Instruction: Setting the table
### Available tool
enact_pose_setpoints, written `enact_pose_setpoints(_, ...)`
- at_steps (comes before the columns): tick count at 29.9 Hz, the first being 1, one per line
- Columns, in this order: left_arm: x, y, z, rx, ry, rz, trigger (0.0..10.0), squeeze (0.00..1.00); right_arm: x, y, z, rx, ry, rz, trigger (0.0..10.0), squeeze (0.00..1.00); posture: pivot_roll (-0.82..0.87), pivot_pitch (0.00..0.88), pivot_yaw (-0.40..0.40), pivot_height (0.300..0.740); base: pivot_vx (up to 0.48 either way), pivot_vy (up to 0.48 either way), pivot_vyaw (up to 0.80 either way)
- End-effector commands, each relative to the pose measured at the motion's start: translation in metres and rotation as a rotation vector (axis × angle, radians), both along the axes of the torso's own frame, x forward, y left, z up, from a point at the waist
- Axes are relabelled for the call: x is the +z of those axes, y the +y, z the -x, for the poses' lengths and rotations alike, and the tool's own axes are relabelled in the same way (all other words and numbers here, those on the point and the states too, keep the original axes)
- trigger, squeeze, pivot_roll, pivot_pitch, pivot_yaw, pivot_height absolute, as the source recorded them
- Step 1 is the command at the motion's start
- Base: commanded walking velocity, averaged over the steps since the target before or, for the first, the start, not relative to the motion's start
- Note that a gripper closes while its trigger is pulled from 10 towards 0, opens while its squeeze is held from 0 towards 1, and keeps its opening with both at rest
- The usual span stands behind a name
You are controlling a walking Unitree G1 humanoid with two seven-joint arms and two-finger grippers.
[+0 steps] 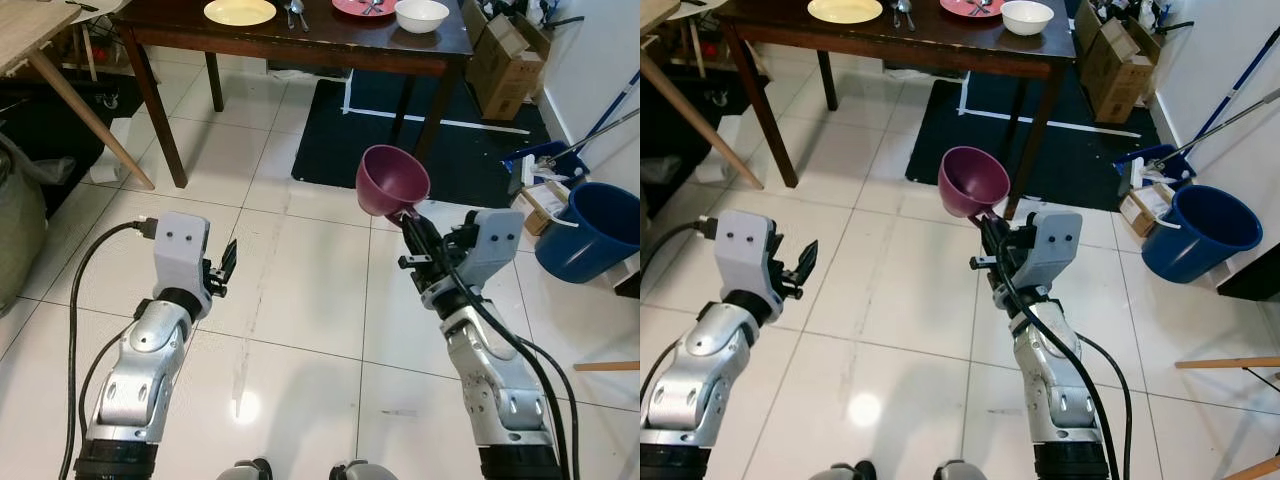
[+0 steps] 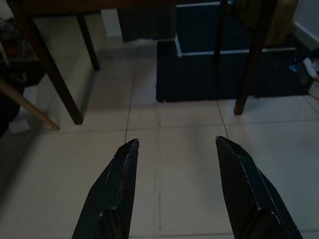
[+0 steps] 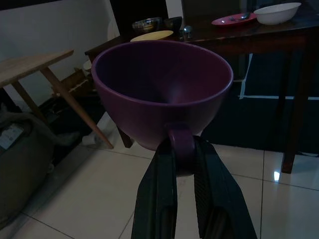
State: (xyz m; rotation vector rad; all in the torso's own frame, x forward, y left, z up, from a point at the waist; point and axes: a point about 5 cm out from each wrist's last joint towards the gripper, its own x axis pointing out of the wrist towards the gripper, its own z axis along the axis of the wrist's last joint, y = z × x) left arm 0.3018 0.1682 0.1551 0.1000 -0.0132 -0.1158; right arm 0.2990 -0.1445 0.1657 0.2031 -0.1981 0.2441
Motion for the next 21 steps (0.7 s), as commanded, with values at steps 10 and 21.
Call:
enact_pose_setpoints(10, -0.003, 0.001, 0.001, -0.001, 0.012, 0.015, 10.0, 0.0, 0.001, -0.003, -0.002, -0.018, 0.0, -0.042, 10.0, 0.0, -0.11, 0.036, 0.028, 0.74, 0.0, 0.0, 0.0)
enact_pose_setpoints(21, -0.002, 0.004, 0.002, 0.016, 0.003, -0.009, 10.0, 0.0, -0.011, -0.013, -0.004, -0.117, 0.049, 0.188, 10.0, 0.0, -0.11, 0.047, 0.031, 0.74, 0.0, 0.0, 0.0)
